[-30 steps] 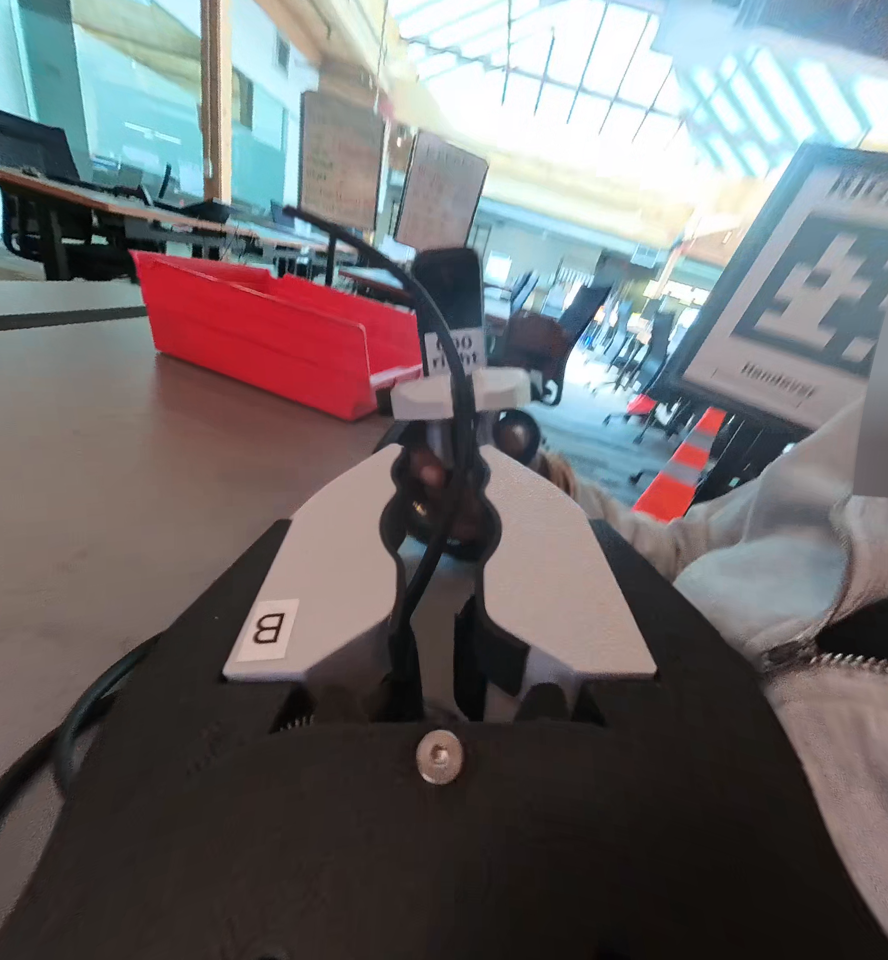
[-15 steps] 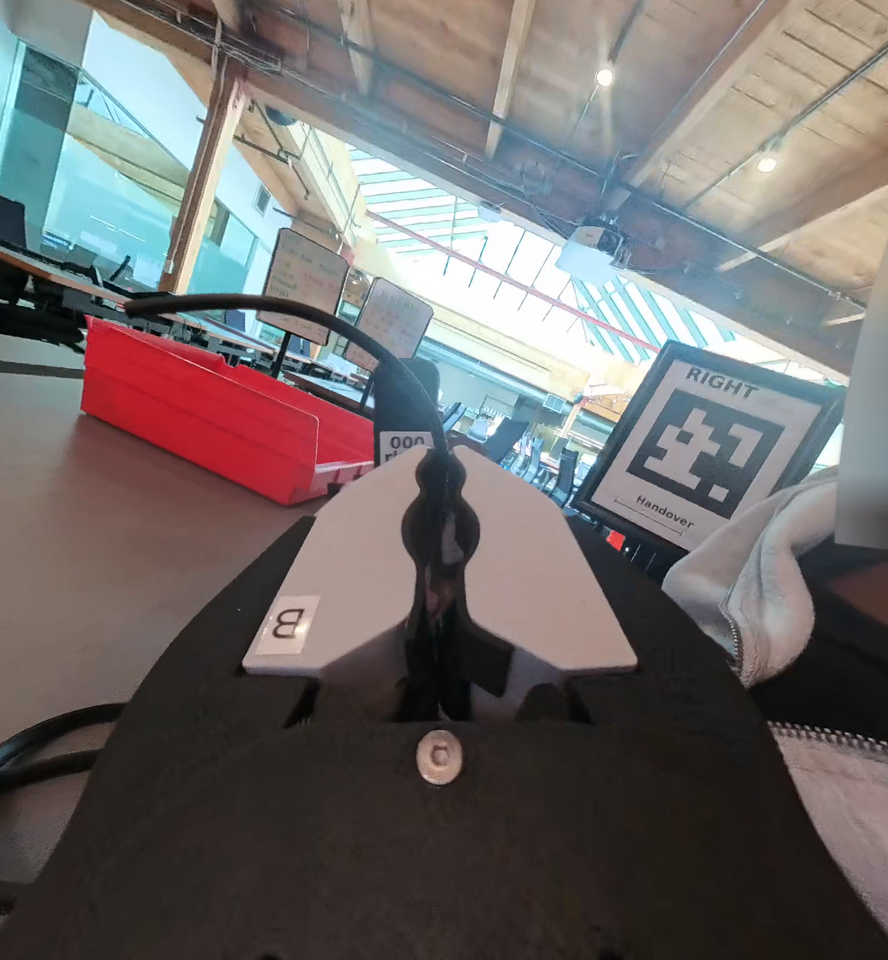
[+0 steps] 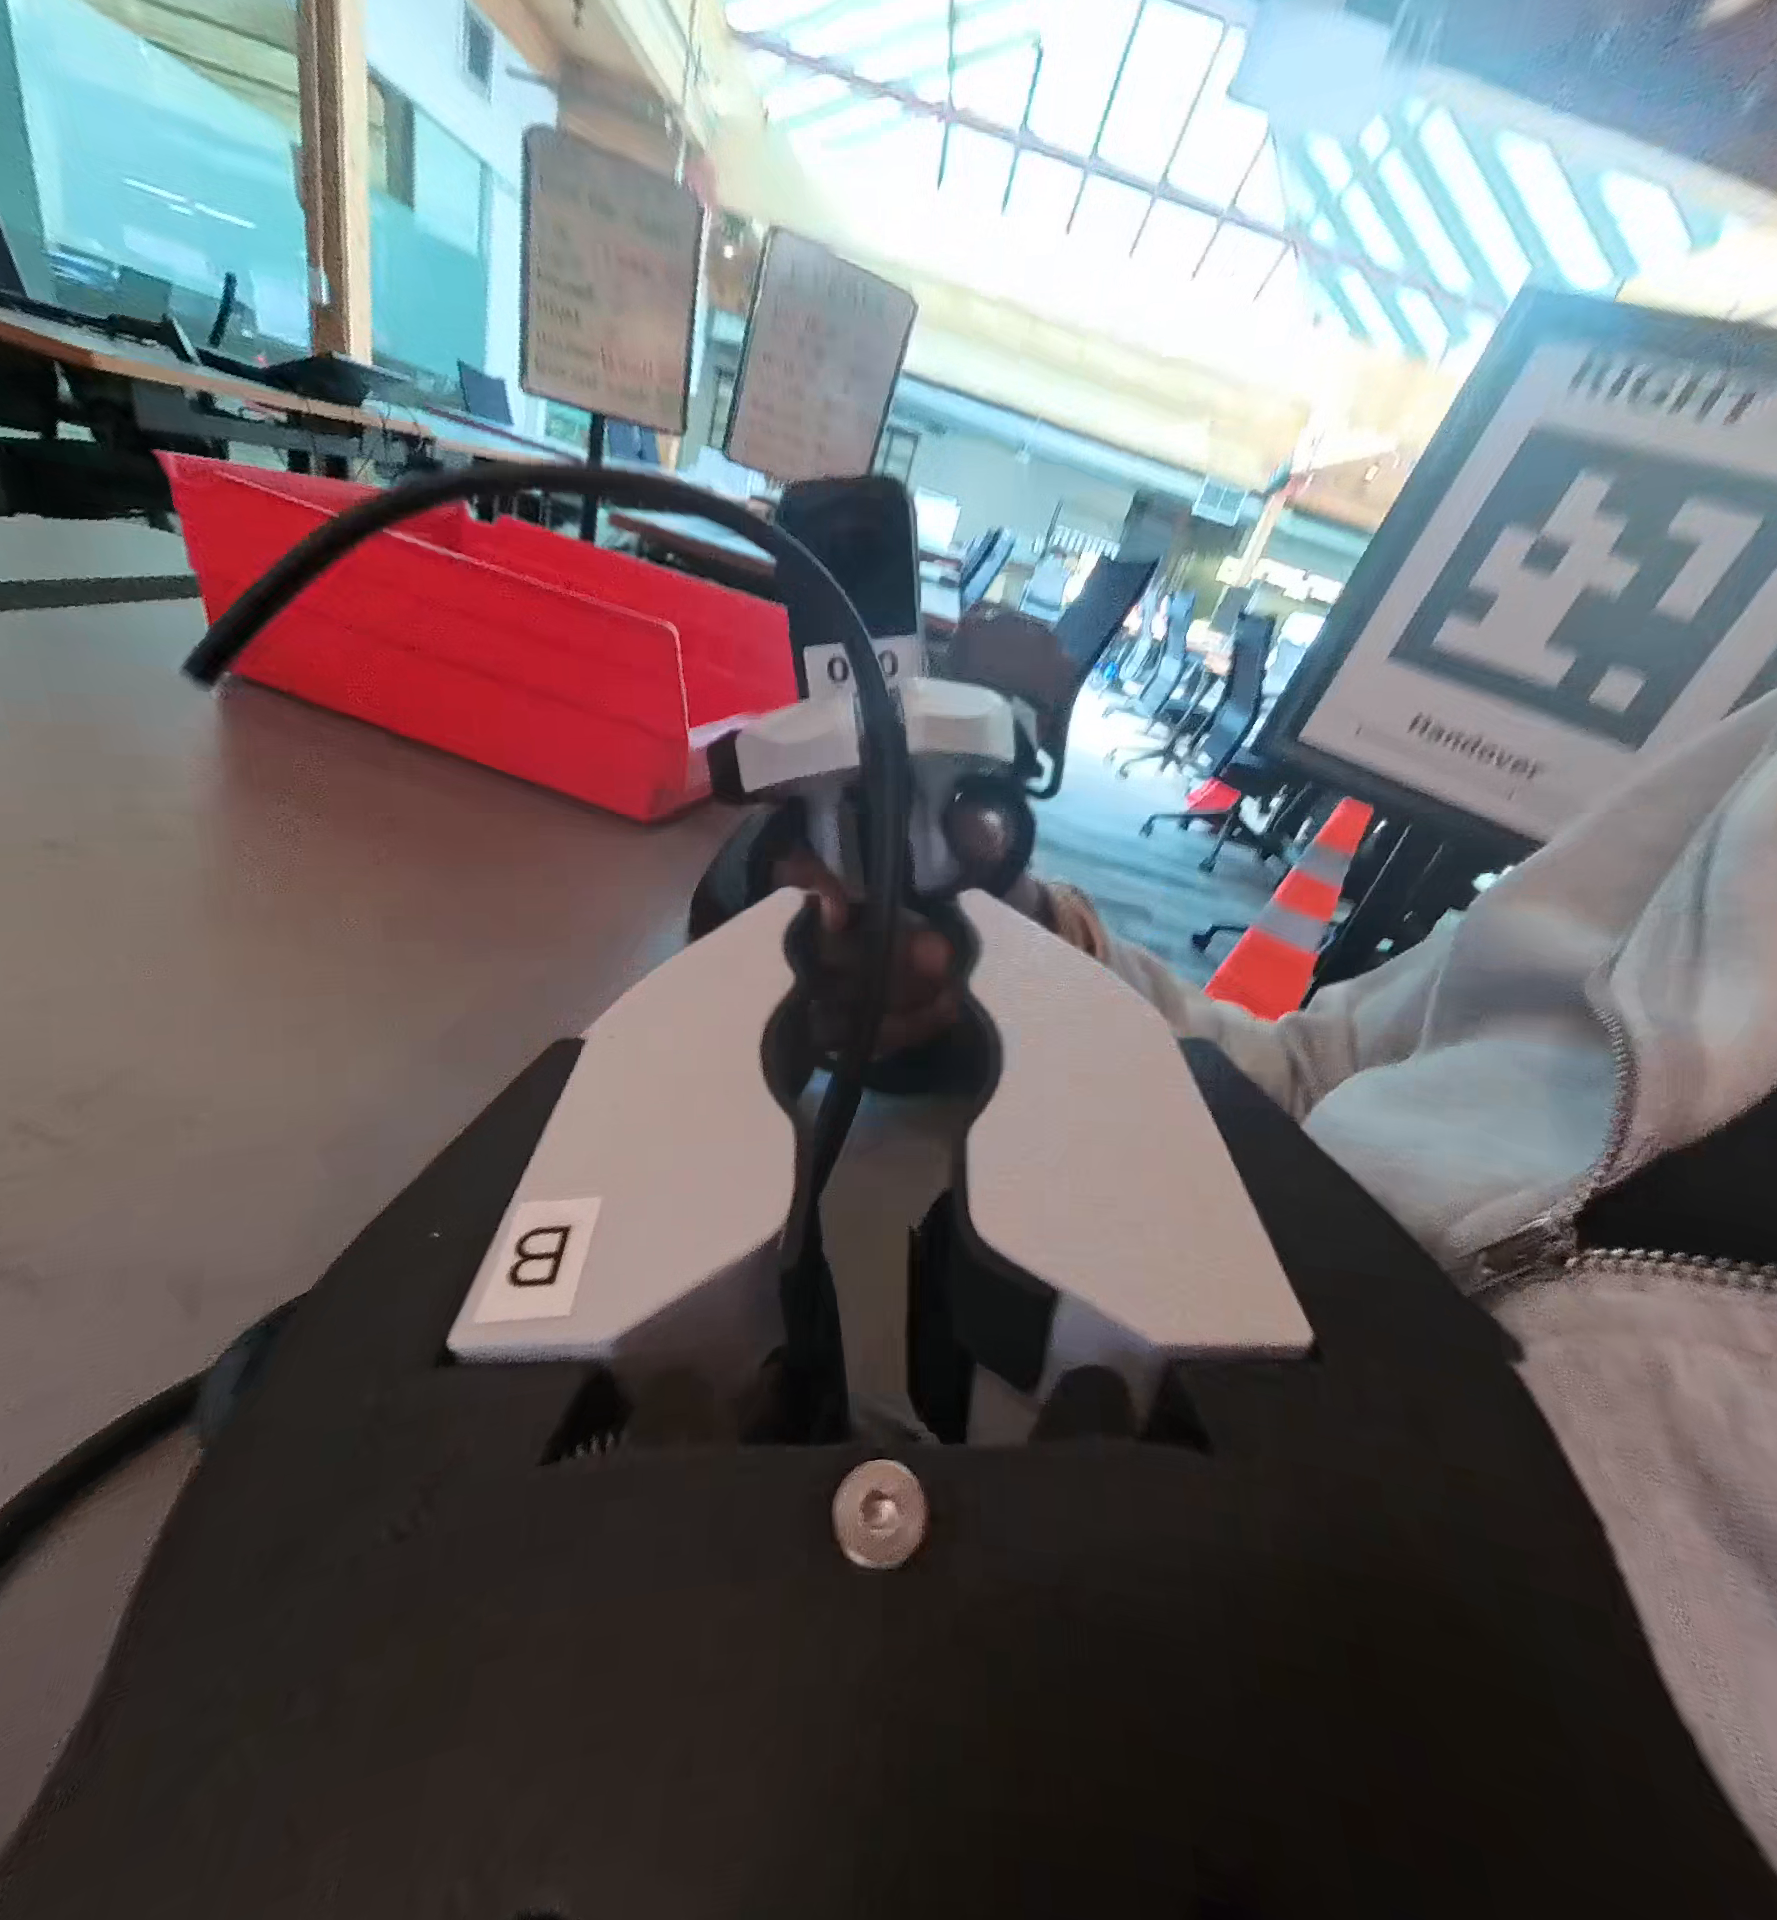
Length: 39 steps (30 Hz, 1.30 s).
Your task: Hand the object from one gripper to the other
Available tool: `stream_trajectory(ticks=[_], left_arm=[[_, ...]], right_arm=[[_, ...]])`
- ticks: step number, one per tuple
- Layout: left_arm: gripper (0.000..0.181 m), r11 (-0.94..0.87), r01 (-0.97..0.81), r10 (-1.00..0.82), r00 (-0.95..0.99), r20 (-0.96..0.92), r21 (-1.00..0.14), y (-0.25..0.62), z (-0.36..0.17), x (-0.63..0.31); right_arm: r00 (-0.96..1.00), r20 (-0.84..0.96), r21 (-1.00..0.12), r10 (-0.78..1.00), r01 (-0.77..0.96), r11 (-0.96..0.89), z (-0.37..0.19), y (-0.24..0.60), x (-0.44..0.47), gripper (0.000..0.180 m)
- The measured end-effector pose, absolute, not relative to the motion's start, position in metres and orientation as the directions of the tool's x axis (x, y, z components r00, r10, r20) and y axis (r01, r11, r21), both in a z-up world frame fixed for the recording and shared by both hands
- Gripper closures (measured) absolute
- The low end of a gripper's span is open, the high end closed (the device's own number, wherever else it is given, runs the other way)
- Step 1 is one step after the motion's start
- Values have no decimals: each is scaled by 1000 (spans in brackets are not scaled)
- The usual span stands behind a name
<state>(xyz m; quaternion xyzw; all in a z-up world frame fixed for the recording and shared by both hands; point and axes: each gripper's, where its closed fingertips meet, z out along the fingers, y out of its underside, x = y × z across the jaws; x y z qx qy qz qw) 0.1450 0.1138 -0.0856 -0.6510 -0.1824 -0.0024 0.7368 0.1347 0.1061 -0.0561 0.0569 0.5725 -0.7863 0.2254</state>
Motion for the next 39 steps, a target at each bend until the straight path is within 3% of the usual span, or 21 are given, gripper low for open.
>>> stream_trajectory(ticks=[2, 5, 8, 12, 16, 20, 23, 25, 29, 34, 39], left_arm=[[175, 123, 209, 272, 933, 235, -970, 117, -90, 143], [175, 141, 206, 256, 937, 237, -968, 121, -88, 145], [175, 264, 247, 211, 928, 306, -932, 118, -75, 144], [175, 444, 303, 138, 907, 399, -843, 104, -56, 139], [175, 482, 305, 131, 902, 411, -822, 106, -53, 138], [175, 482, 302, 128, 904, 407, -823, 111, -53, 140], [172, 491, 292, 160, 896, 414, -821, 104, -53, 135], [161, 444, 287, 179, 900, 398, -849, 100, -57, 134], [160, 197, 234, 245, 928, 279, -952, 104, -80, 140], [171, -16, 97, 303, 949, 88, -995, 116, -99, 147], [175, 18, 75, 317, 945, 77, -997, 119, -95, 145]], right_arm=[[-891, -351, -876, -289, 421, -235, -57, 105, 135, 174], [-894, -349, -875, -281, 418, -244, -57, 105, 134, 174], [-882, -372, -857, -290, 447, -258, -55, 105, 133, 155], [-858, -405, -854, -315, 478, -204, -60, 100, 137, 153], [-889, -360, -909, -284, 403, -108, -75, 87, 148, 156], [-902, -327, -923, -282, 369, -109, -76, 84, 152, 173], [-916, -310, -927, -256, 351, -132, -73, 89, 146, 174], [-904, -329, -907, -273, 383, -174, -67, 94, 143, 174], [-887, -358, -877, -291, 426, -222, -59, 101, 137, 174], [-892, -351, -887, -287, 414, -204, -62, 99, 139, 174], [-889, -355, -875, -290, 425, -232, -58, 101, 137, 173]])
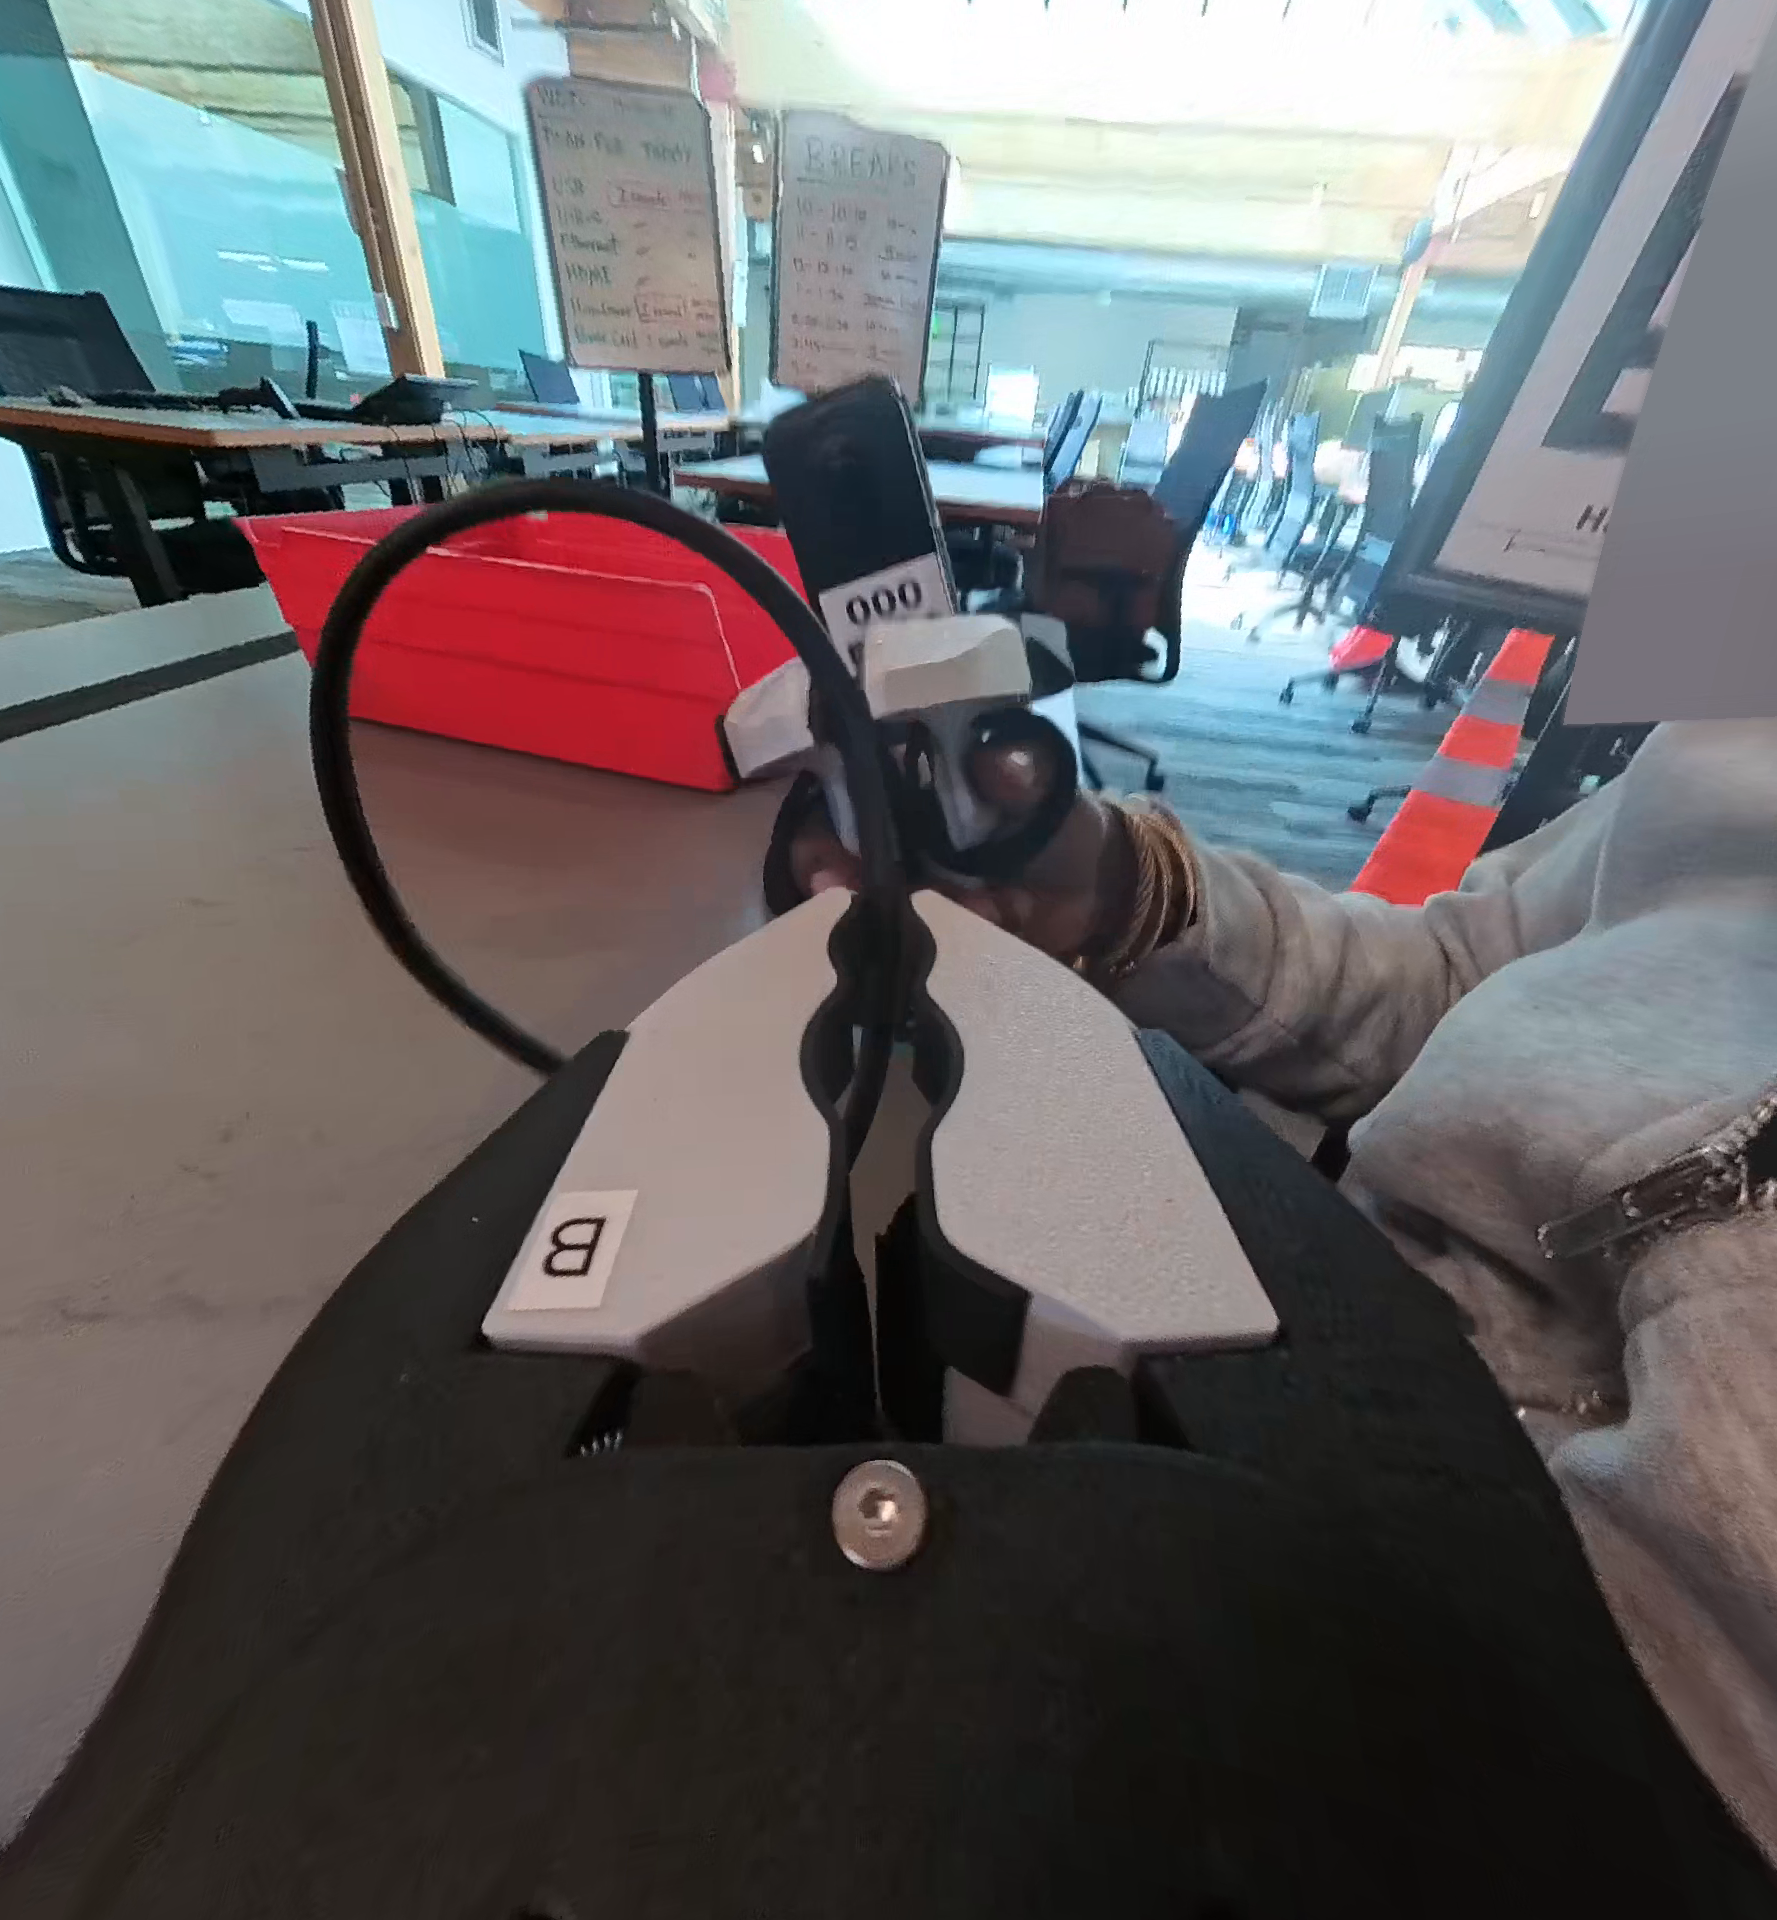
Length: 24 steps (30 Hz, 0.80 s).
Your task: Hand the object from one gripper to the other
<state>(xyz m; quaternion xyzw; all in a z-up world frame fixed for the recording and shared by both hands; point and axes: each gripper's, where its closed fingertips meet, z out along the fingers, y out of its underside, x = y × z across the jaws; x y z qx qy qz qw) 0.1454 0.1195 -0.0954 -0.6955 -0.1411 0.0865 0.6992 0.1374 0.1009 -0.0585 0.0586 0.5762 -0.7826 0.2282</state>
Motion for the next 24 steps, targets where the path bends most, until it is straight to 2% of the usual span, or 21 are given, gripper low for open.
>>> stream_trajectory(ticks=[3, 5, 8, 12, 16, 19, 21, 24], left_arm=[[176, 261, 181, 248, 937, 247, -948, 111, -72, 142], [175, 442, 298, 124, 914, 387, -846, 100, -55, 140], [174, 570, 395, -5, 879, 477, -720, 92, -44, 137], [176, 577, 392, 8, 875, 485, -717, 98, -46, 137], [176, 563, 375, 35, 880, 474, -737, 102, -47, 137], [175, 563, 387, 22, 877, 481, -731, 104, -48, 138], [175, 555, 395, 14, 875, 483, -732, 103, -48, 138], [169, 475, 359, 82, 891, 447, -803, 92, -53, 136]], right_arm=[[-885, -373, -852, -277, 445, -276, -54, 103, 132, 162], [-879, -387, -847, -279, 459, -269, -55, 102, 131, 153], [-888, -378, -882, -263, 431, -188, -66, 92, 138, 155], [-948, -267, -950, -174, 290, -120, -80, 79, 144, 158], [-941, -281, -938, -188, 311, -151, -76, 75, 147, 160], [-944, -265, -944, -199, 296, -146, -77, 74, 151, 174], [-948, -248, -950, -200, 278, -142, -77, 74, 152, 175], [-934, -271, -940, -233, 309, -148, -74, 79, 152, 175]])
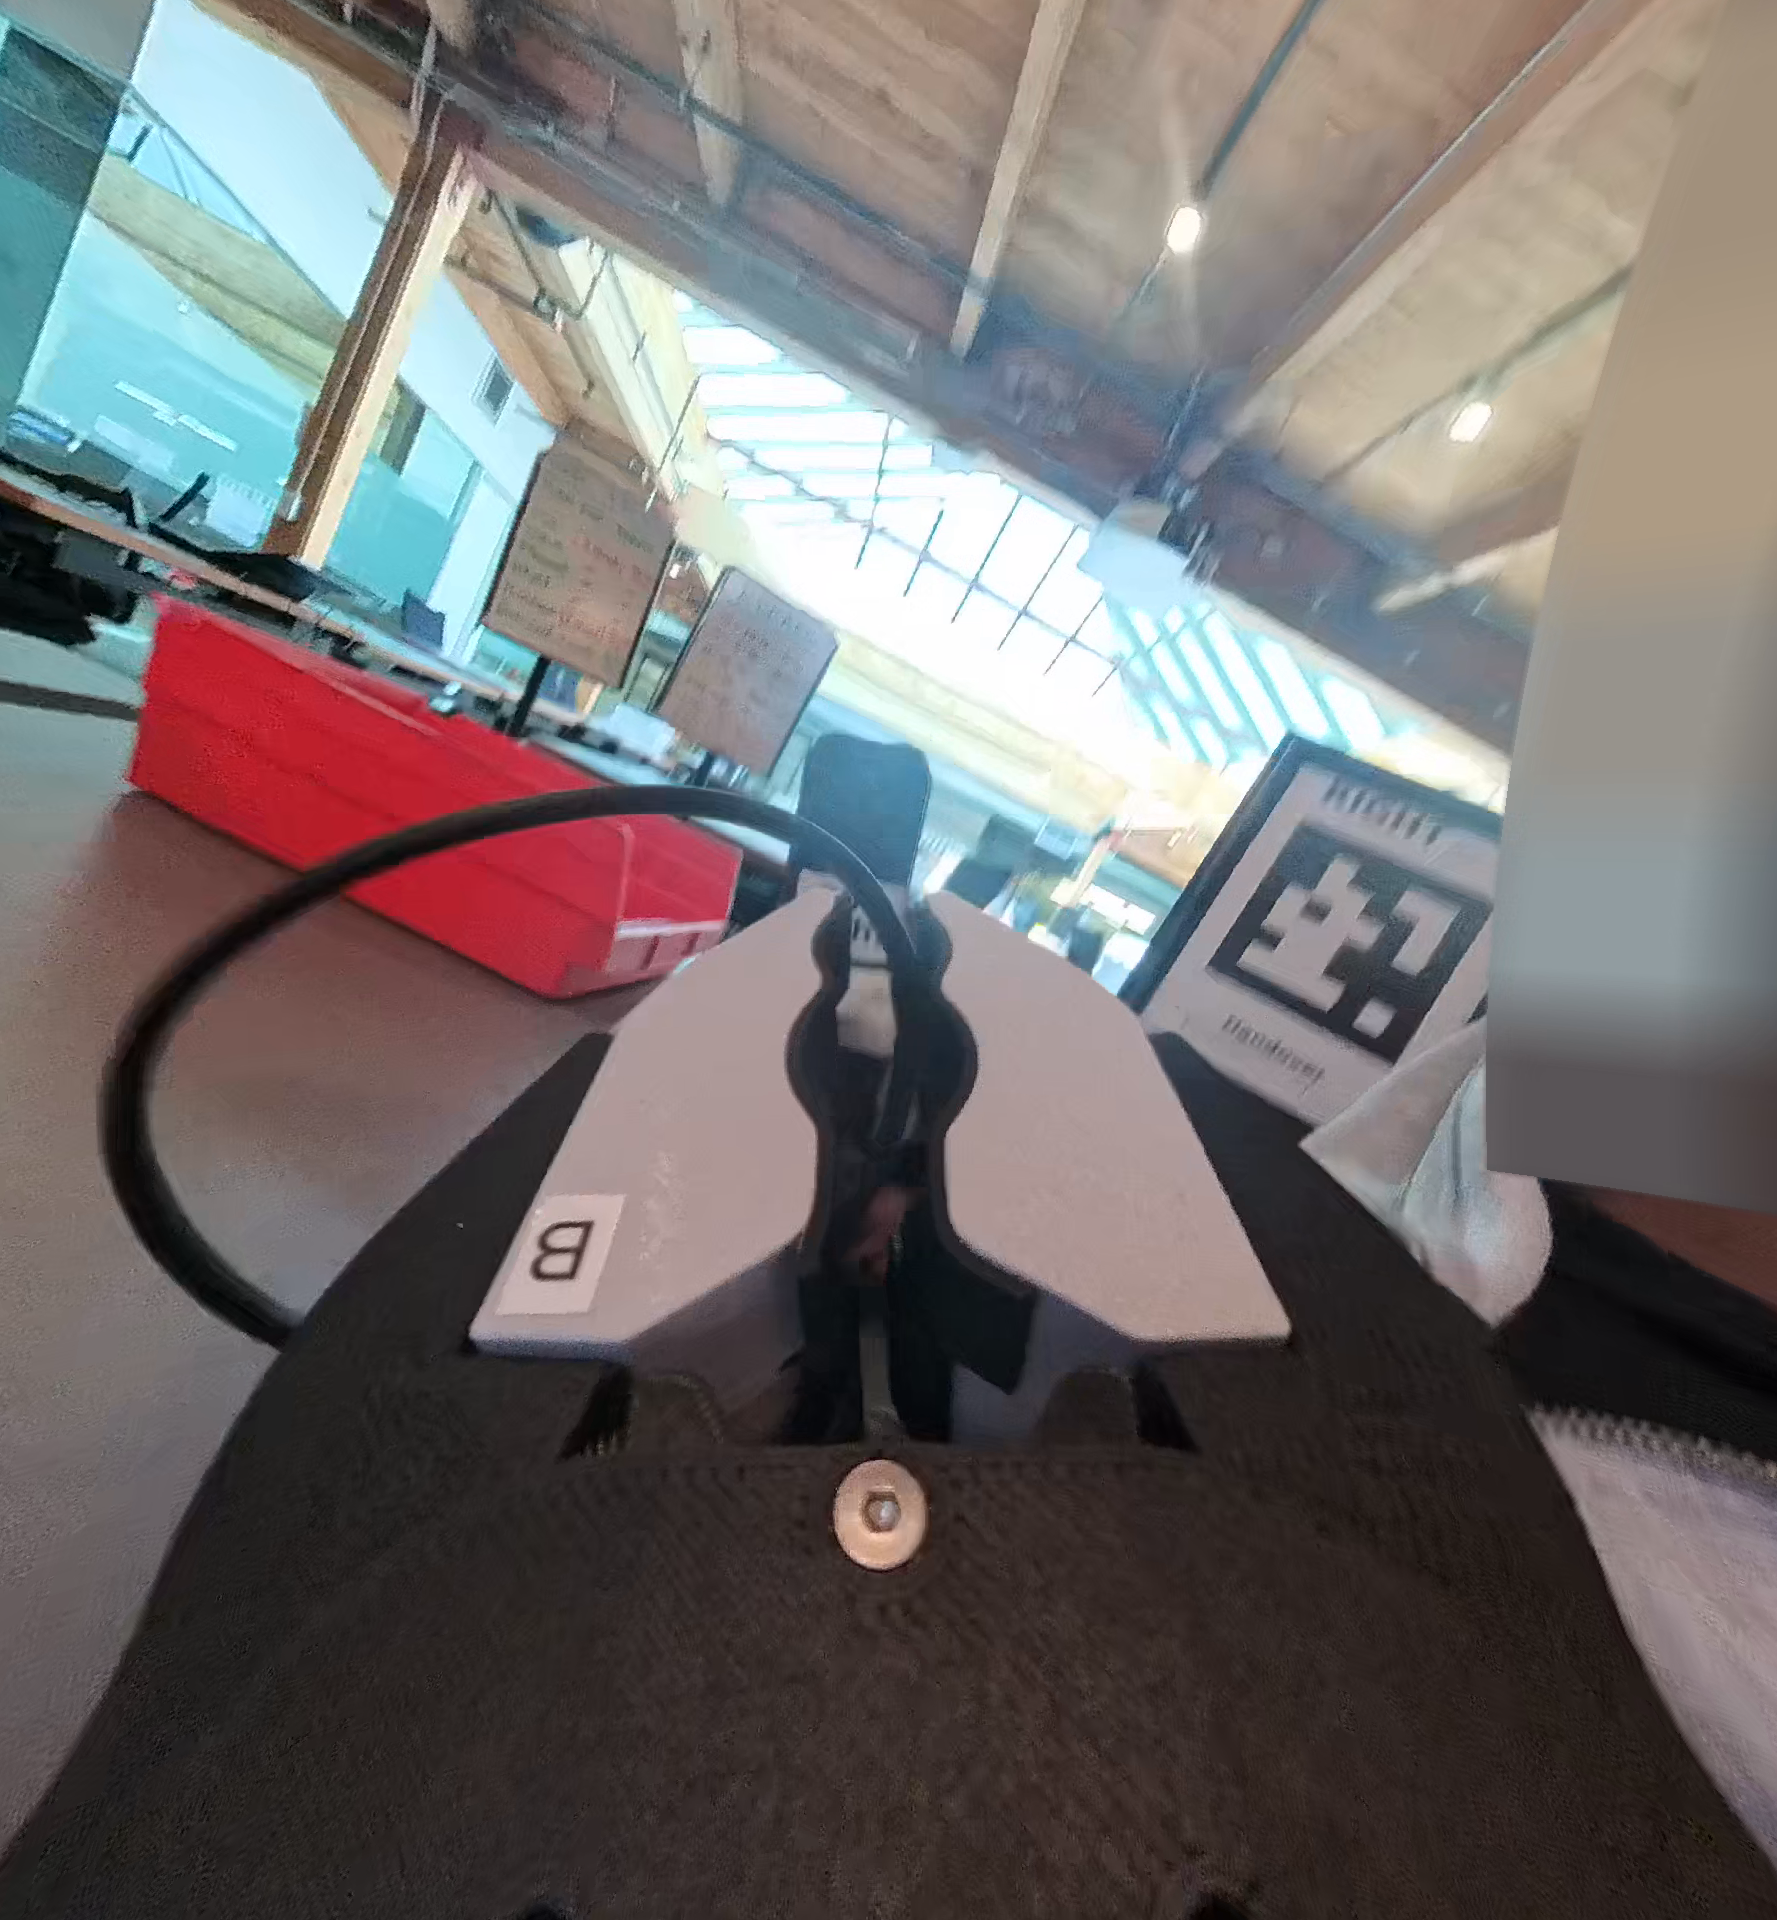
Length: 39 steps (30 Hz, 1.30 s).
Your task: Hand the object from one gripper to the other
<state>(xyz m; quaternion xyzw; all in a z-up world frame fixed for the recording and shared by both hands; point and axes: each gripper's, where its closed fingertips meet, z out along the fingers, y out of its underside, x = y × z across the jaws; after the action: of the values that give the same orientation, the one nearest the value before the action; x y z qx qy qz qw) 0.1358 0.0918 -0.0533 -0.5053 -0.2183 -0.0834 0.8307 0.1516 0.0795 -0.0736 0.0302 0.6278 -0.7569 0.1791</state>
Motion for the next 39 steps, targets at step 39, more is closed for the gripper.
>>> stream_trajectory(ticks=[39], left_arm=[[166, 165, 227, 213, 942, 259, -960, 102, -79, 148]], right_arm=[[-901, -343, -880, -267, 408, -245, -60, 93, 140, 175]])
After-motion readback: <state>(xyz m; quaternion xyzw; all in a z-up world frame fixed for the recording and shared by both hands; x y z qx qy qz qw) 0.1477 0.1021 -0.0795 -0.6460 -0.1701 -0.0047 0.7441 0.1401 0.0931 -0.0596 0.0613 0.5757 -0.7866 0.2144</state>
